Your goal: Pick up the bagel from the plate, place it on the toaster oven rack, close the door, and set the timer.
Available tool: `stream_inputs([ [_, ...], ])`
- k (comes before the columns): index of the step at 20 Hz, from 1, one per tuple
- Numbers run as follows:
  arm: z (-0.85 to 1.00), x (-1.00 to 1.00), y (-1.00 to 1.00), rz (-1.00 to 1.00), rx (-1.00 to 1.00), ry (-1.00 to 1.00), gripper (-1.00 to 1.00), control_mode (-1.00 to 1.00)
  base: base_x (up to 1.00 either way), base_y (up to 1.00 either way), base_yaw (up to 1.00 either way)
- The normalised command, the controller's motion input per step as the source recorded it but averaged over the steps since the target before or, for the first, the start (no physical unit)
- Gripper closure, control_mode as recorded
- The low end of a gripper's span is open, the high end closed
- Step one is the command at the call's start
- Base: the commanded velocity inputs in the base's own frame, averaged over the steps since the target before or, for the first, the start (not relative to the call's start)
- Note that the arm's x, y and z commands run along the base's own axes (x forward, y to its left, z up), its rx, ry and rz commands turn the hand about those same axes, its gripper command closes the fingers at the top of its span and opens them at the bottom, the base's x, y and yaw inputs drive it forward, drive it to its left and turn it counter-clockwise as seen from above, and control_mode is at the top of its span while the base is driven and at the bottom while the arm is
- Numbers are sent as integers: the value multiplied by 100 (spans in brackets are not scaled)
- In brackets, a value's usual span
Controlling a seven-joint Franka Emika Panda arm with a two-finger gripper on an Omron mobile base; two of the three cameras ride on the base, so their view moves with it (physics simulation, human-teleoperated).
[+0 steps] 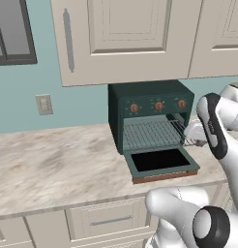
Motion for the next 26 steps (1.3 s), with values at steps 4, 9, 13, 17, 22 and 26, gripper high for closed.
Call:
stream_inputs([
  [4,0,0,-88,14,-25,8,100,-100,0,0,0],
  [9,-2,0,-79,15,-14,2,100,-100,0,0,0],
  [13,-1,0,-86,5,-1,0,100,-100,0,0,0],
  [17,-7,0,-81,0,0,0,100,-100,0,0,0],
  [22,-10,1,-72,-7,0,0,100,-100,0,0,0],
  [26,-6,7,-74,-5,0,0,100,-100,0,0,0],
])
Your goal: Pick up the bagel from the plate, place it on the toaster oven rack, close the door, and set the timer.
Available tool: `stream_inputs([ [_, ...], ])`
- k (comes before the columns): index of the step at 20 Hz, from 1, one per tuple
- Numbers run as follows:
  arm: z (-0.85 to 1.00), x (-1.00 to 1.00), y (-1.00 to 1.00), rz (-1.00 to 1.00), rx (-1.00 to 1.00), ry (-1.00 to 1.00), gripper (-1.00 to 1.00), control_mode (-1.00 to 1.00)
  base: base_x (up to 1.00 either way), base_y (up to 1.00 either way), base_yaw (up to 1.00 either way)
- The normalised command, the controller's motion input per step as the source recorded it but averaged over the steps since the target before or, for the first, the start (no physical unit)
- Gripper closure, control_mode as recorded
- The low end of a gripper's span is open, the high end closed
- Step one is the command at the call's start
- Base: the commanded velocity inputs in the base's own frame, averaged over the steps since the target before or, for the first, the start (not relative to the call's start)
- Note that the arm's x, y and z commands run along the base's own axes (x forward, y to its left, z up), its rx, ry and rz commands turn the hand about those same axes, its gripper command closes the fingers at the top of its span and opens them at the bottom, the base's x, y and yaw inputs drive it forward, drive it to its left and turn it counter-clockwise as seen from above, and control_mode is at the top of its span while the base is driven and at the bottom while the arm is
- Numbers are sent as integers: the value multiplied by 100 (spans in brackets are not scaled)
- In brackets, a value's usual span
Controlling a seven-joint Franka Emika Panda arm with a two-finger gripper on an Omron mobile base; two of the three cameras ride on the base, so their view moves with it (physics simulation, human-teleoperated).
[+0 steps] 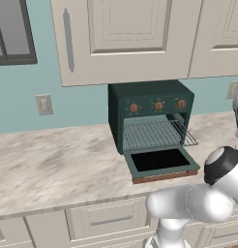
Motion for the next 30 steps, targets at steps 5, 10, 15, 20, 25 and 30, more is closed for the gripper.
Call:
stream_inputs([
  [5,-8,9,-59,-4,0,0,-100,-100,0,0,0],
  [10,-9,10,-44,-4,0,0,-100,-100,0,0,0],
  [15,-8,3,-17,-5,0,0,-100,-100,0,0,0],
  [20,-17,3,-11,-5,0,0,-100,-100,0,0,0],
  [25,-24,11,-13,-7,0,0,-100,-100,0,0,0],
  [30,-28,17,-6,-9,0,0,-100,-100,0,0,0],
])
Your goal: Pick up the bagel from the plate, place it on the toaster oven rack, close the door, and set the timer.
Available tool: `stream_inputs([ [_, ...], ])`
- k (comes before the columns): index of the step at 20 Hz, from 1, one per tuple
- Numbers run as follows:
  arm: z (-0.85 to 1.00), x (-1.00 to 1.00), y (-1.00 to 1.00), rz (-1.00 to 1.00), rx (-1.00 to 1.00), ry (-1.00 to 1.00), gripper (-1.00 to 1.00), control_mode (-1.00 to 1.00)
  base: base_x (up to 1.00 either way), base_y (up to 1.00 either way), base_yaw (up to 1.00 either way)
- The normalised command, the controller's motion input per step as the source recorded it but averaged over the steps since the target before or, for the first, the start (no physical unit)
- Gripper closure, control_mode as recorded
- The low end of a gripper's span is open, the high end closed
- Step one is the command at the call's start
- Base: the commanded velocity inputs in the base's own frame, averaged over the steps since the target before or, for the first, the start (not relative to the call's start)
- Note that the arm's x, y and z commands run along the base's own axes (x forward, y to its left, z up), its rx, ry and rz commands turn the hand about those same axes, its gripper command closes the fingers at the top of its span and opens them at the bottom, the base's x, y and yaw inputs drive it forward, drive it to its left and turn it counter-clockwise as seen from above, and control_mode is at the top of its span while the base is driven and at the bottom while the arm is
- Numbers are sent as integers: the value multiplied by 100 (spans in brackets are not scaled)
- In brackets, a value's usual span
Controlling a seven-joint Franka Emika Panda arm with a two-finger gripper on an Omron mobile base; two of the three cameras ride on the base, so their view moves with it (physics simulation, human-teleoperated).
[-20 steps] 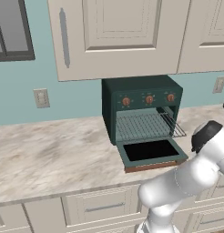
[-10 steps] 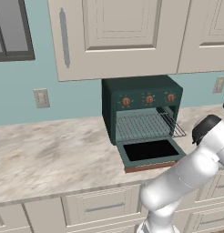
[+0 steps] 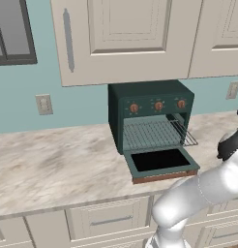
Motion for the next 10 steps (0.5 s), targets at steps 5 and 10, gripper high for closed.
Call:
stream_inputs([
  [5,-38,1,0,-11,-2,0,-100,-100,0,0,0],
  [10,-40,0,0,-14,-4,0,-100,-100,0,0,0],
])
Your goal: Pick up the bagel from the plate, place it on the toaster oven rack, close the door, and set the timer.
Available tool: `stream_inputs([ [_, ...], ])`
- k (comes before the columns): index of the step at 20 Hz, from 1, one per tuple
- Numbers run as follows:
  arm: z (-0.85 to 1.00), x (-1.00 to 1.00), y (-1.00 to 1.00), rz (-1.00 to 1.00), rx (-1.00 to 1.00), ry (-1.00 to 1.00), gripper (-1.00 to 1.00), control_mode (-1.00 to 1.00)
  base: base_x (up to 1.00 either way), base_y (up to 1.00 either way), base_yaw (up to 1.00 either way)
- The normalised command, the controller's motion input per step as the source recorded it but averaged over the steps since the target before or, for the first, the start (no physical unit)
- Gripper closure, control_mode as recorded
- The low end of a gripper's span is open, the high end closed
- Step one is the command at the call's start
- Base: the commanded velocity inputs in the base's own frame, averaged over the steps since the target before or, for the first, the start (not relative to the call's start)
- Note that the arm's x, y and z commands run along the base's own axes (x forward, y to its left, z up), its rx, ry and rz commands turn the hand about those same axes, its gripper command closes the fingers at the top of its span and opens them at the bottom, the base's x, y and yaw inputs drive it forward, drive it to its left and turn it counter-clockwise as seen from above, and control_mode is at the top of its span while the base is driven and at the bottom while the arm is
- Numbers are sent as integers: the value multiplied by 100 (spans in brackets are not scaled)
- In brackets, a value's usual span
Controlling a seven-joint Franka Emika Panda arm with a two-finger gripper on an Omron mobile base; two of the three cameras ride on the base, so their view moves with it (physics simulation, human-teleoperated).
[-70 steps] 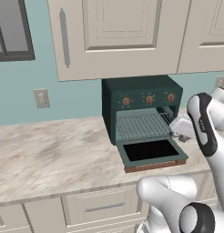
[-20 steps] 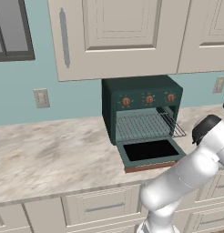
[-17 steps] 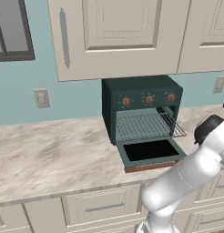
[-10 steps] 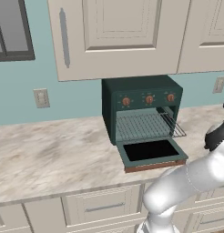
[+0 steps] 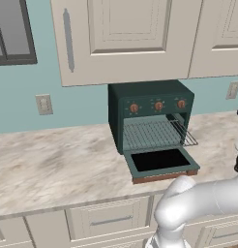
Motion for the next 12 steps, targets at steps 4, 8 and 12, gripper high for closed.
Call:
stream_inputs([
  [4,-27,0,0,-14,-5,-1,-100,-100,0,0,0],
  [8,-25,4,9,-9,-2,-3,-100,-100,0,0,0],
  [12,-13,13,4,-1,0,-10,-100,-100,0,0,0],
])
